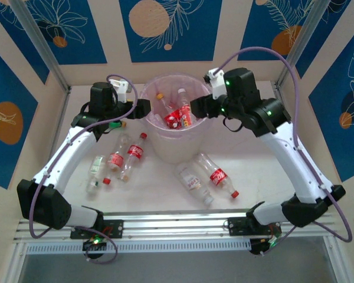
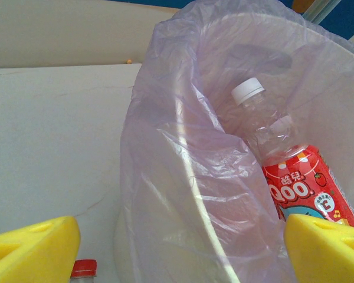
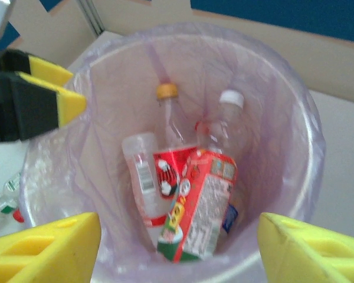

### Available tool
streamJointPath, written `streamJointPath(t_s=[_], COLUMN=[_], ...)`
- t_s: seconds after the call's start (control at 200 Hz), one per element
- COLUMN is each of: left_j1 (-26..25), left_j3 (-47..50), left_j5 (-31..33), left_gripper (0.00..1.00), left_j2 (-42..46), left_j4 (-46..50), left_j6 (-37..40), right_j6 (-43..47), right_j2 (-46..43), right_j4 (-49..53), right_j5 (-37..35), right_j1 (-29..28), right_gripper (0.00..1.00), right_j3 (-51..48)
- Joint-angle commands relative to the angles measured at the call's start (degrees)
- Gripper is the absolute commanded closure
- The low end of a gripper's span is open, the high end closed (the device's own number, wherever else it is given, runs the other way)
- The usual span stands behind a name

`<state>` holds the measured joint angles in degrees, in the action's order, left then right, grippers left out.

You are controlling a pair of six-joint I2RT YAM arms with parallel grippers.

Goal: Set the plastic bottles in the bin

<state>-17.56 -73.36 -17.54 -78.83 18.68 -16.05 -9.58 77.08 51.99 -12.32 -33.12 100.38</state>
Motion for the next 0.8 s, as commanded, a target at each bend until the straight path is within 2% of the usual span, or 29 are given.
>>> streamJointPath(t_s=[0.0, 0.46, 0.795], left_j1=[-1.0, -1.0, -1.0], left_j3=[2.3, 2.3, 2.2], left_j5=[1.6, 1.5, 1.8], left_gripper=[0.11, 0.11, 0.11], left_j2=[-1.1, -1.9, -2.2], left_j4=[6.3, 6.6, 6.9], left_j6=[2.5, 2.6, 2.8], right_j6=[-3.5, -13.9, -20.0], right_j2=[-5.1, -17.5, -18.4], right_j4=[2.1, 8.9, 11.6], right_j5=[-2.1, -4.2, -0.1], right_j1=[1.3, 3.8, 3.6], right_gripper=[0.29, 0.28, 0.28], right_j3=[-4.6, -22.2, -34.9])
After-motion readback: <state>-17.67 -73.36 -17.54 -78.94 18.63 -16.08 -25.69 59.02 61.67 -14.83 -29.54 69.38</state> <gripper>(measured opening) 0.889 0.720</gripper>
